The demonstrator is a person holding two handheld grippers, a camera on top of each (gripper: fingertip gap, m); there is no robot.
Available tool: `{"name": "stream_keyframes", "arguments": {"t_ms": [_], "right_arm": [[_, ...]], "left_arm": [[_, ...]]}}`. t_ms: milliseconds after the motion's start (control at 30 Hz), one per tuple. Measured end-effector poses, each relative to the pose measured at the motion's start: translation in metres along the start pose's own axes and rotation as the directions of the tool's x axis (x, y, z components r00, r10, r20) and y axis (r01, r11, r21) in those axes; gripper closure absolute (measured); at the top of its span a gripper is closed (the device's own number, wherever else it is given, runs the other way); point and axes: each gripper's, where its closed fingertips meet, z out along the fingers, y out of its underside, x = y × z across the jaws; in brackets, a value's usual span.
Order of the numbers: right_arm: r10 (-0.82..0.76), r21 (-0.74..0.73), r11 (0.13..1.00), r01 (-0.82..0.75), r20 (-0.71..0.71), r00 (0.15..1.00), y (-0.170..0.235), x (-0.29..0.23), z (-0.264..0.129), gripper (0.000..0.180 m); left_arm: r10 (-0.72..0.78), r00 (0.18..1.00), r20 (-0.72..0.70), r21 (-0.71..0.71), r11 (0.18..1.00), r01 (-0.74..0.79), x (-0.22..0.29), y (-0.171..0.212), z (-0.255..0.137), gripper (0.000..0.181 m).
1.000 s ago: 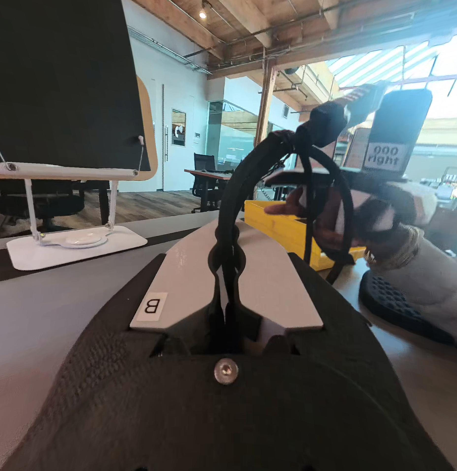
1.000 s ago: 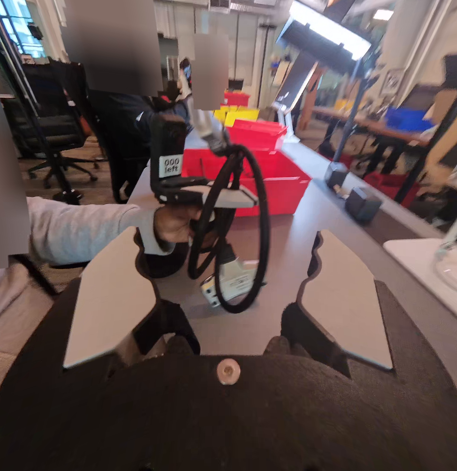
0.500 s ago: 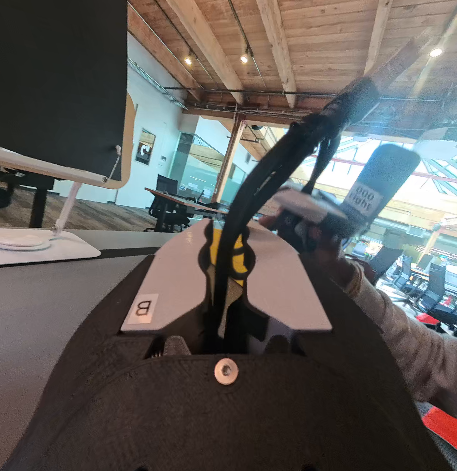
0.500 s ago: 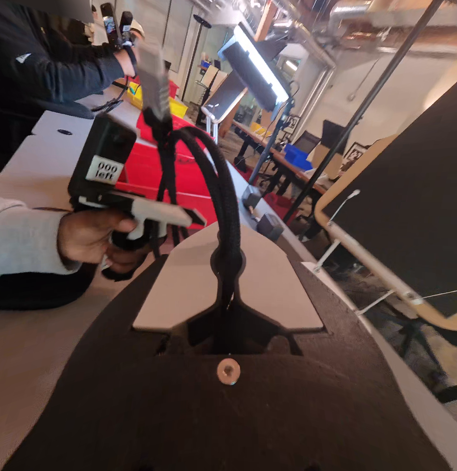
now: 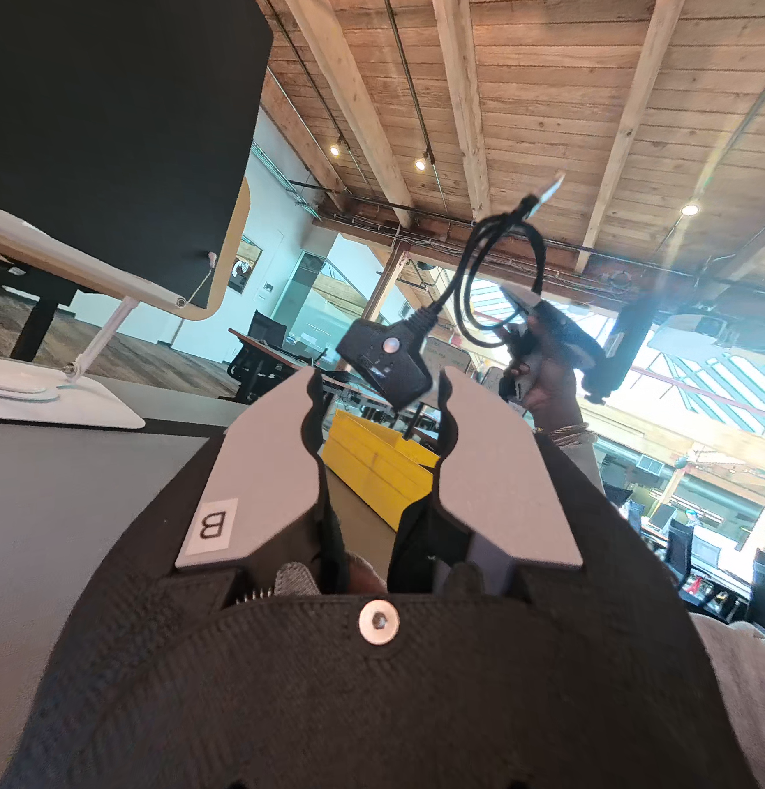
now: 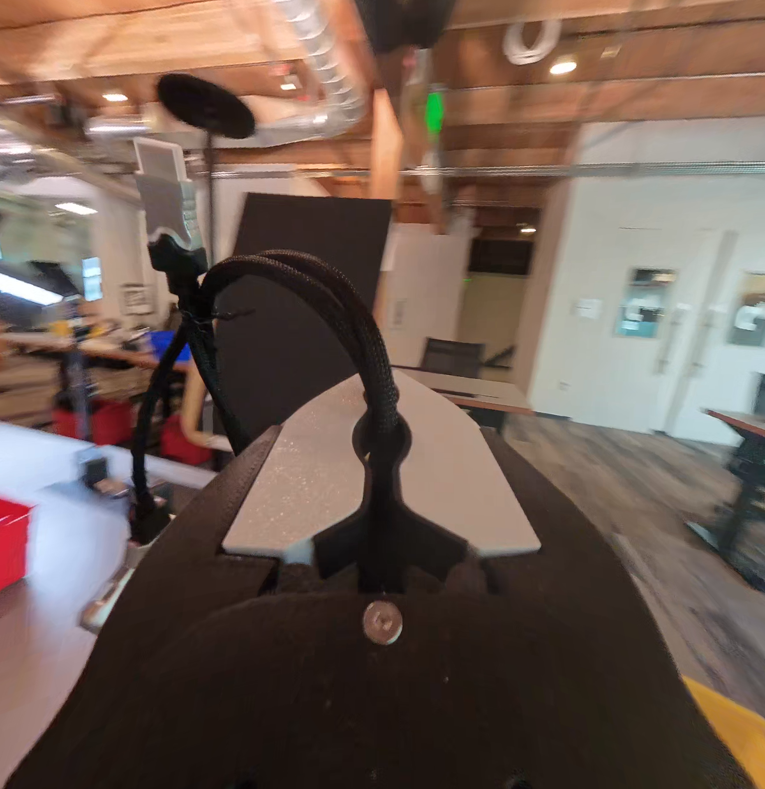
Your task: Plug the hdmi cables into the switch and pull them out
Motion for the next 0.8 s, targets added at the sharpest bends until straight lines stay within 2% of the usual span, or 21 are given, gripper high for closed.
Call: {"name": "stream_keyframes", "arguments": {"t_ms": [133, 267, 367, 467, 600, 800], "right_arm": [[0.021, 0.027, 1.0, -0.013, -0.293, 0.956, -0.003, 0.084, -0.039, 0.178], [0.024, 0.036, 0.999, -0.009, -0.456, 0.89, 0.015, 0.143, -0.065, 0.178], [0.051, 0.032, 0.999, -0.041, -0.484, 0.874, 0.047, 0.173, -0.067, 0.178], [0.048, -0.044, 0.996, -0.08, -0.497, 0.866, 0.084, 0.193, -0.069, 0.178], [0.104, -0.027, 0.991, -0.129, -0.439, 0.892, 0.088, 0.193, -0.071, 0.179], [0.132, -0.133, 0.97, -0.204, -0.42, 0.898, 0.123, 0.192, -0.059, 0.178]], "left_arm": [[-0.013, 1.0, 0.005, -0.018, 1.0, 0.013, -0.002, 0.003, 0.001, 0.13], [-0.029, 1.0, 0.005, -0.04, 0.999, 0.03, -0.003, 0.009, 0.002, 0.13], [-0.037, 0.999, -0.001, -0.058, 0.998, 0.037, -0.004, 0.013, 0.002, 0.13], [-0.022, 1.0, -0.005, -0.075, 0.997, 0.022, -0.003, 0.016, 0.003, 0.13], [-0.018, 1.0, -0.007, -0.087, 0.996, 0.017, -0.002, 0.018, 0.004, 0.13], [-0.019, 1.0, -0.014, -0.089, 0.996, 0.018, 0.0, 0.018, 0.004, 0.13]]}}
